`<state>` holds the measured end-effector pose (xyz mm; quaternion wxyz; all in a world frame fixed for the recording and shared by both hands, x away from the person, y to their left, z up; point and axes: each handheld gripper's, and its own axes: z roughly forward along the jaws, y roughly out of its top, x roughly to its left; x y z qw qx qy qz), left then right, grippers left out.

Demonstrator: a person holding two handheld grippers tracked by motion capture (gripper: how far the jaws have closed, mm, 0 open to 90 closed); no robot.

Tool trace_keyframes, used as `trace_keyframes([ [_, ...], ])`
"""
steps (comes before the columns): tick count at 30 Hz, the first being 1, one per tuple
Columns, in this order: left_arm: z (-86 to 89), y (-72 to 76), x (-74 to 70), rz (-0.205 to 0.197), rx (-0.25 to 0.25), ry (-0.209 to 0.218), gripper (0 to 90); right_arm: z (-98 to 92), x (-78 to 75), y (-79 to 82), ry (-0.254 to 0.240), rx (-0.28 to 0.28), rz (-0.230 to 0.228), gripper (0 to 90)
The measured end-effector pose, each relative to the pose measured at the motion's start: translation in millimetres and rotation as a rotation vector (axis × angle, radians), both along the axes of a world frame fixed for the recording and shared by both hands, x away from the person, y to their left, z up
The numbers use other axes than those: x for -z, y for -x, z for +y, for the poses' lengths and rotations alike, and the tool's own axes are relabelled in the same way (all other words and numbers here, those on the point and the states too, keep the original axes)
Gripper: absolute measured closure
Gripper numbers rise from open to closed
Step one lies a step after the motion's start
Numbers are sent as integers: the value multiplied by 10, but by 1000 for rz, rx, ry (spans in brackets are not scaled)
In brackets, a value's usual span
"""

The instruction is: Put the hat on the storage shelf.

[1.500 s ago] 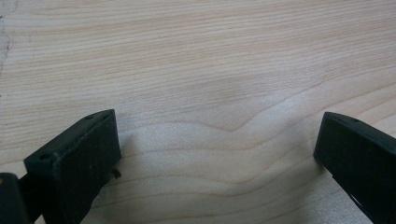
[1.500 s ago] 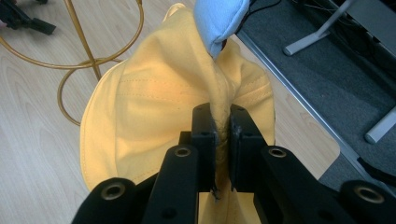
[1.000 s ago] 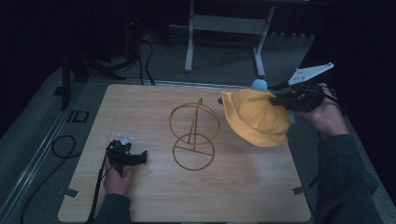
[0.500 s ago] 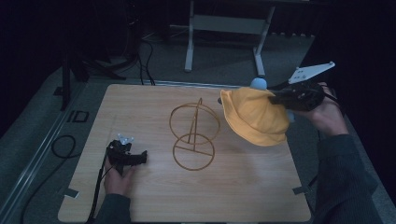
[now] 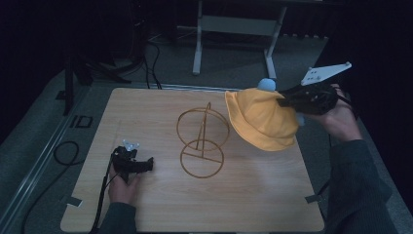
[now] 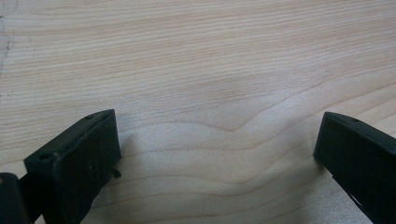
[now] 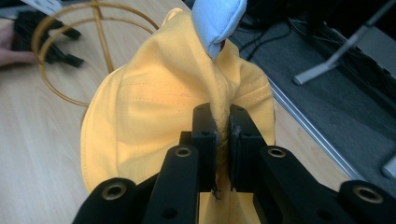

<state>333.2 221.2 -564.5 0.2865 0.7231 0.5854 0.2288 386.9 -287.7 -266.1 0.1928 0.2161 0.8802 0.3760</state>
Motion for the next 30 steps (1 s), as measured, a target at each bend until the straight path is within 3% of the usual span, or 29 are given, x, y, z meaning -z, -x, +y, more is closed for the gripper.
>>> trace_keyframes([
  [12, 0, 0, 0, 0, 0, 0, 4, 301, -194, 72, -47, -90, -37, 831],
  [20, 0, -1, 1, -1, 0, 0, 4, 804, -253, 47, -20, -172, -41, 831],
  [29, 0, 0, 1, -1, 0, 0, 4, 1505, -204, 9, 68, -241, -30, 813],
  [30, 0, 0, 1, -1, 0, 0, 4, 1505, -204, 9, 68, -241, -30, 813],
])
